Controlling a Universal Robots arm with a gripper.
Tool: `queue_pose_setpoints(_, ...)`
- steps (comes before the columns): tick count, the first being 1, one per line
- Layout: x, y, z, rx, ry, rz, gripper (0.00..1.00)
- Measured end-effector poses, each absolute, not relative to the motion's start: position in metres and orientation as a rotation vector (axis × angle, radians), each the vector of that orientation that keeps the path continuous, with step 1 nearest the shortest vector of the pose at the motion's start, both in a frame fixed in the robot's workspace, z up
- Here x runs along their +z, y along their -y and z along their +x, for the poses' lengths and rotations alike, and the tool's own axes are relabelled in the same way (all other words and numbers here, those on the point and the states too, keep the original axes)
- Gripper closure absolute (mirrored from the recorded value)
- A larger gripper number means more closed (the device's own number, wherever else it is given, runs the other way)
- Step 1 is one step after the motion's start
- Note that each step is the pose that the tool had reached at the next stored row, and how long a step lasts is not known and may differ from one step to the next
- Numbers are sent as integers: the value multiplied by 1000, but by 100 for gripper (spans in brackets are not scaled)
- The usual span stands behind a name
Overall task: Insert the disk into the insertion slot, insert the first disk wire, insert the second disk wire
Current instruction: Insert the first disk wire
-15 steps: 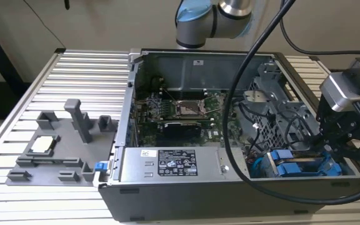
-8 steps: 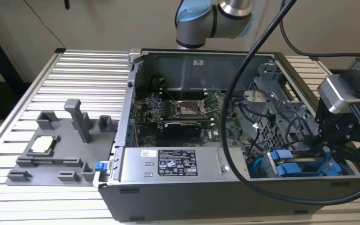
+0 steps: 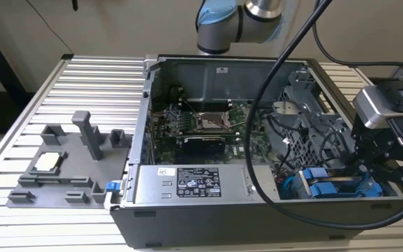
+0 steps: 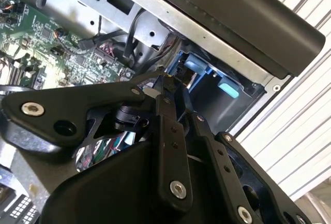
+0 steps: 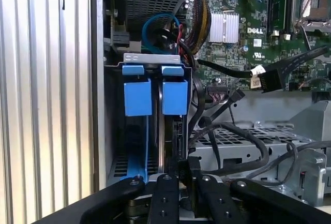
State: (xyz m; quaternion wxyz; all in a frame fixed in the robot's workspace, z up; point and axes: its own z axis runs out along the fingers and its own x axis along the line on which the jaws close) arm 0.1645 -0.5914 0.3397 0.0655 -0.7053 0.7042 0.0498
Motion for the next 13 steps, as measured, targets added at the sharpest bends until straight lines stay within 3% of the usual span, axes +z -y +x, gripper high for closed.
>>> queue_pose_setpoints(13,339,589,164,149,-2143,-2107,81)
